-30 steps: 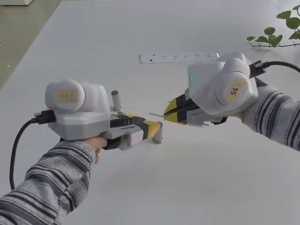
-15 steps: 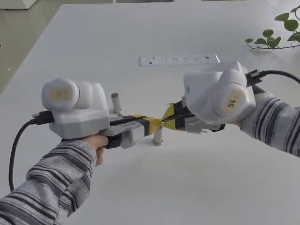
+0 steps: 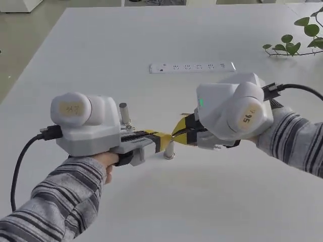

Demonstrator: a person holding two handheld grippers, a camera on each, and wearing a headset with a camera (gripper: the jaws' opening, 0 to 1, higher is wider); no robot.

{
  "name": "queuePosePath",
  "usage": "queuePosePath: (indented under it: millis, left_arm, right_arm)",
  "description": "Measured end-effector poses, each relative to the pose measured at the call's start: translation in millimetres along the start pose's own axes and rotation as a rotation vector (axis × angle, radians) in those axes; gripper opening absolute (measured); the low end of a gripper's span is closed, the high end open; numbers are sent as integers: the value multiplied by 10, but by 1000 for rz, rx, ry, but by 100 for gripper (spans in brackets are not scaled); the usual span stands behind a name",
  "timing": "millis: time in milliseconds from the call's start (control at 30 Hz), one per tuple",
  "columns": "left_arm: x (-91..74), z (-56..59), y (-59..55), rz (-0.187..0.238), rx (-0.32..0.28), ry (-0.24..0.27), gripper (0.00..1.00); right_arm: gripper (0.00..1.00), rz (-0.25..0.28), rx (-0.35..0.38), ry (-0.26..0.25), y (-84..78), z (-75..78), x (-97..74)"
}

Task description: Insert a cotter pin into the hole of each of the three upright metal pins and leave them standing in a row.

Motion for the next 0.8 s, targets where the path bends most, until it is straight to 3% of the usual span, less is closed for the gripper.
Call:
queuePosePath:
  millis: [367,533,633,800]
  left_arm:
    - [3,2,30,16,47,-12,0]
    - [-3,6,8,8,84,-20,0]
    - [-17,-5,-9,3,127,-16,0]
    - [-52,-7,-71,-13,253,-41,0]
  right_arm:
    - [0,15,27,-20,-2,16,-17]
    - [0,26,90,-15,-38,1,-16]
    - [4,52,179,-14,-57,-3,-25]
    - [6,129,350,27,-55,-38,-55]
Point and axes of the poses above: the centre of the closed fingertips' face, and the gripper's own axes: x roughly forward along the fingers, z roughly to its right, y roughly out of its top, the point moved 1 cm from there along -x, roughly backward along the fingers, and after that the axes turned 1 degree about y, right-handed, at the moved point
